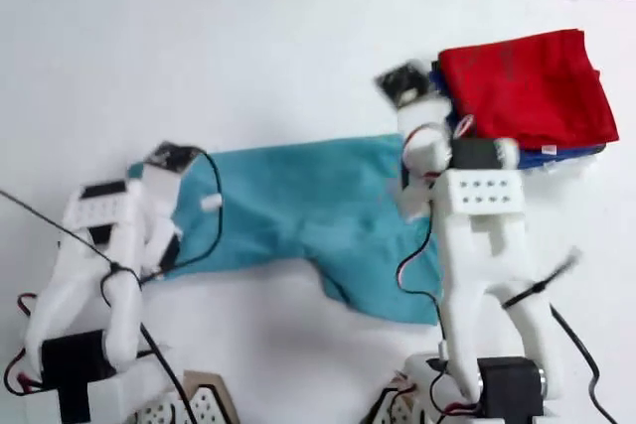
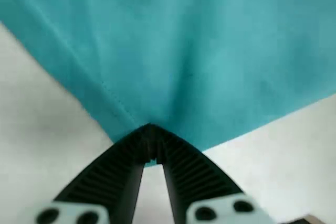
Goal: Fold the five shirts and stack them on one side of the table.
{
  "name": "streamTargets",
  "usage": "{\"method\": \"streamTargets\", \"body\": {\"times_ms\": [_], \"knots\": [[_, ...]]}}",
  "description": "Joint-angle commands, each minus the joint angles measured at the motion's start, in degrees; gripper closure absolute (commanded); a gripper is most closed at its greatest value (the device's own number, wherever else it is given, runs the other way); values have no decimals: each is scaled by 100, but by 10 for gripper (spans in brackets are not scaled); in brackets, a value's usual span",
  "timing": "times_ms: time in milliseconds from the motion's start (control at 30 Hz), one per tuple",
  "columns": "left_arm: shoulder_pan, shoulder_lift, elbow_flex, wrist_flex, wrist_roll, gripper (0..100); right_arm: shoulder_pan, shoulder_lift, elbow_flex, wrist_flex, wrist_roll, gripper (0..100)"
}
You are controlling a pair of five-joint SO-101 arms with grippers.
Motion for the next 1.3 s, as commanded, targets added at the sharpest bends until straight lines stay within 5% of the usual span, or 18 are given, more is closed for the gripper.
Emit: {"method": "streamTargets", "body": {"times_ms": [0, 333, 567, 800, 1267], "knots": [[35, -176, 418, -308, -53, 974, -303, -242, 1055, -857, 18, 978], [-53, -220, -75, 202, -35, 974, -22, -233, 2330, -2105, 273, 978], [-53, -220, -1218, 1380, -18, 974, 778, -215, 2338, -2114, 949, 979], [-53, -220, -1657, 1635, 0, 974, 1596, 646, 2268, -2703, 1521, 979], [-26, -185, -1552, 1495, 9, 974, 2088, 954, 862, -1596, 1503, 979]]}}
